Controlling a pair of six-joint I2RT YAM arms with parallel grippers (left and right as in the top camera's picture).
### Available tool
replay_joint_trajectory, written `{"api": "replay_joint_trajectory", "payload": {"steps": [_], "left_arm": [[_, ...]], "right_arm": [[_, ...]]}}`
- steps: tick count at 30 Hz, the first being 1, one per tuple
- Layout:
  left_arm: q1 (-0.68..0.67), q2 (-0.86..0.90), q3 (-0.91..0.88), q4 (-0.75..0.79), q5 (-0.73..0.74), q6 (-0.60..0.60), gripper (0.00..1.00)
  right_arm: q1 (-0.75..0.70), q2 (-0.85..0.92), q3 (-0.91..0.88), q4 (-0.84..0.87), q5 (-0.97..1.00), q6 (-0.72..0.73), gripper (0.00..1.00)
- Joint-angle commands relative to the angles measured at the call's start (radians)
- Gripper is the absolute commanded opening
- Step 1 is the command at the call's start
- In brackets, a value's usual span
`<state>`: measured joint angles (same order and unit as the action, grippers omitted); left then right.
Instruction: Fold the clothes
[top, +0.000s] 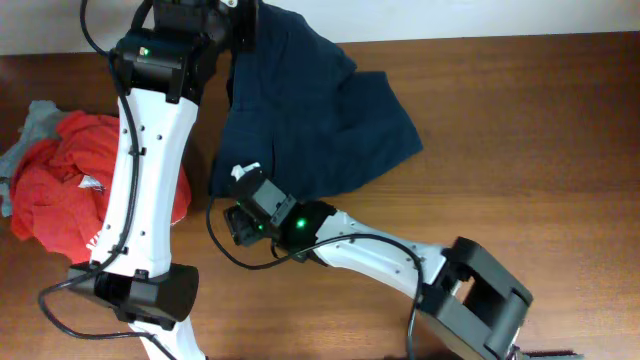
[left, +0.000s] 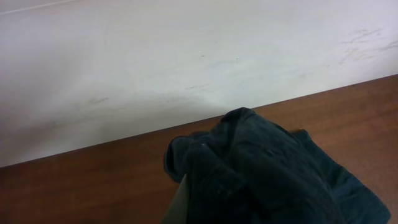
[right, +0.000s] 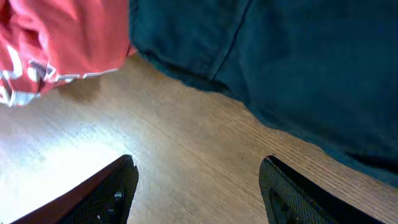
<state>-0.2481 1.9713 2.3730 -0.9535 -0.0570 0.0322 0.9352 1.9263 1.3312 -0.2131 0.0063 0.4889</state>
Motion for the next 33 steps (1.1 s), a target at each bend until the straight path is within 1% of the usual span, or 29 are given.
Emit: {"api": "replay_joint_trajectory", "payload": {"steps": [1, 2, 4, 7, 9, 10, 12, 16, 21, 24, 27, 31, 33], "left_arm": [[0.002, -0.004, 0.018, 0.011, 0.000, -0.018, 0.01], [0.002, -0.004, 0.018, 0.011, 0.000, -0.018, 0.01], [0.002, -0.004, 0.018, 0.011, 0.000, -0.018, 0.01], [0.002, -0.004, 0.018, 0.010, 0.000, -0.018, 0.01], [0.002, -0.004, 0.018, 0.010, 0.000, -0.018, 0.01], [0.002, -0.004, 0.018, 0.011, 0.000, -0.018, 0.01], [0.002, -0.004, 0.018, 0.010, 0.000, -0.021, 0.01], [0.002, -0.004, 0.018, 0.010, 0.000, -0.034, 0.01], [-0.004, -0.004, 0.018, 0.008, 0.000, -0.040, 0.01], [-0.007, -0.004, 0.018, 0.002, 0.000, -0.040, 0.01], [-0.007, -0.004, 0.018, -0.005, 0.000, -0.040, 0.01], [-0.007, -0.004, 0.018, -0.010, 0.000, -0.040, 0.01], [-0.007, -0.004, 0.018, -0.013, 0.000, -0.040, 0.01]], "right_arm": [[0.003, -0.001, 0.003, 0.075, 0.106, 0.096, 0.66], [0.004, 0.002, 0.003, 0.087, 0.120, 0.109, 0.66], [0.003, 0.018, 0.003, 0.139, 0.145, 0.184, 0.66], [0.010, 0.046, 0.003, 0.185, 0.143, 0.406, 0.66], [0.017, 0.056, 0.003, 0.186, 0.145, 0.506, 0.66], [0.023, 0.060, 0.003, 0.193, 0.145, 0.599, 0.66], [0.029, 0.062, 0.003, 0.206, 0.156, 0.673, 0.66], [0.042, 0.070, 0.003, 0.241, 0.175, 0.731, 0.66], [0.048, 0.128, 0.003, 0.276, 0.182, 0.837, 0.66], [0.046, 0.160, 0.003, 0.322, 0.183, 0.871, 0.66], [0.046, 0.174, 0.003, 0.381, 0.189, 0.878, 0.66], [0.046, 0.189, 0.006, 0.437, 0.260, 0.878, 0.66], [0.044, 0.209, 0.011, 0.488, 0.265, 0.878, 0.66]]}}
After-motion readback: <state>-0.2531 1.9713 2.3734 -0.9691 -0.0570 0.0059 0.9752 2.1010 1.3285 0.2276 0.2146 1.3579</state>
